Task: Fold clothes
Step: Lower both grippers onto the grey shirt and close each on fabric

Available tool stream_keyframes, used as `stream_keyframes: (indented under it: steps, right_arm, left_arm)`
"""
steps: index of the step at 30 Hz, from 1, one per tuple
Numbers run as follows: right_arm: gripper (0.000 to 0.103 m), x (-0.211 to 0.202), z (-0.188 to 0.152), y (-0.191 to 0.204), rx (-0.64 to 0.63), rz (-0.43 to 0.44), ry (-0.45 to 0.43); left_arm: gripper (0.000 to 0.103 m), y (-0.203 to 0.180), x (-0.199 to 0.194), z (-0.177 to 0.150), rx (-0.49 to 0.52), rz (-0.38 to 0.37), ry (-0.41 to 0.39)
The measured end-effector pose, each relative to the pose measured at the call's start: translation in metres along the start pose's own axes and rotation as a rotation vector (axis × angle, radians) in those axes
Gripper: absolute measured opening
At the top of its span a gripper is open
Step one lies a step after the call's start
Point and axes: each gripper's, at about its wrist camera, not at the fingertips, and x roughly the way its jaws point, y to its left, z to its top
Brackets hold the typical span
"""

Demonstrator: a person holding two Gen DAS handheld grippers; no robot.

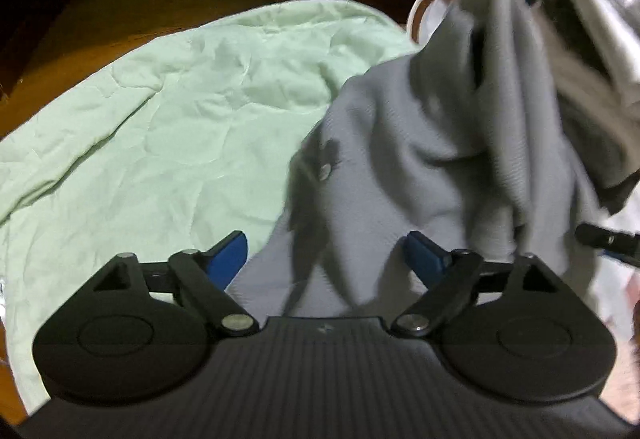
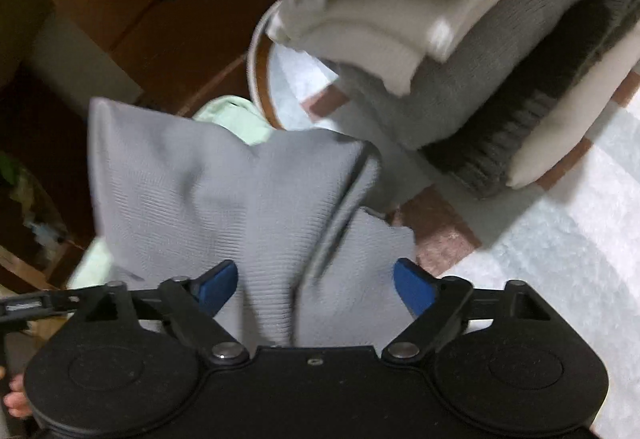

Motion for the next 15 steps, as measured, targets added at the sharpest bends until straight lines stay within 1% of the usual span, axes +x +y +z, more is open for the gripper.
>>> stream_keyframes:
  steps: [2,3,4,5,6,7,8,9,10,13,14,15]
  right_arm:
    - [0.09,0.014,-0.005,-0.004,0.045,0.01,0.02]
    - [0.09,0.016,-0.008,-0.004,0.06,0.03,0.008]
    - [0.083,0.017,-0.011,-0.004,0.073,0.052,-0.008]
    - [0.071,0.015,-0.013,-0.001,0.045,0.055,-0.022]
    - [0.039,0.013,-0.015,0.003,0.01,0.055,-0.034]
    - [0.025,0.006,-0.018,0.009,-0.033,0.051,-0.057]
    - [0.023,-0.001,-0.02,0.015,-0.077,0.046,-0.083]
    - [0.021,-0.009,-0.022,0.02,-0.121,0.041,-0.108]
    - [0.02,-0.018,-0.024,0.026,-0.155,0.028,-0.134]
    - [0.018,-0.048,-0.028,0.043,-0.238,-0.019,-0.223]
    - [0.018,-0.059,-0.028,0.046,-0.253,-0.031,-0.255]
    - [0.018,-0.074,-0.028,0.049,-0.269,-0.046,-0.295]
  left_arm:
    - [0.091,0.002,0.012,-0.003,0.008,-0.01,0.021]
    - [0.091,0.001,0.014,-0.003,0.004,-0.014,0.022]
    - [0.091,0.0,0.016,-0.004,0.0,-0.018,0.023]
    - [0.091,-0.001,0.017,-0.004,-0.004,-0.022,0.024]
    - [0.088,-0.003,0.019,-0.004,-0.009,-0.026,0.026]
    - [0.071,-0.004,0.02,-0.005,-0.013,-0.03,0.027]
    - [0.045,-0.005,0.022,-0.005,-0.017,-0.034,0.028]
    - [0.034,-0.006,0.024,-0.005,-0.021,-0.038,0.029]
    - [0.027,-0.008,0.025,-0.006,-0.025,-0.042,0.031]
    - [0.015,-0.011,0.03,-0.007,-0.037,-0.055,0.034]
    - [0.013,-0.012,0.031,-0.007,-0.042,-0.059,0.036]
    - [0.013,-0.017,0.029,-0.006,-0.02,-0.054,0.021]
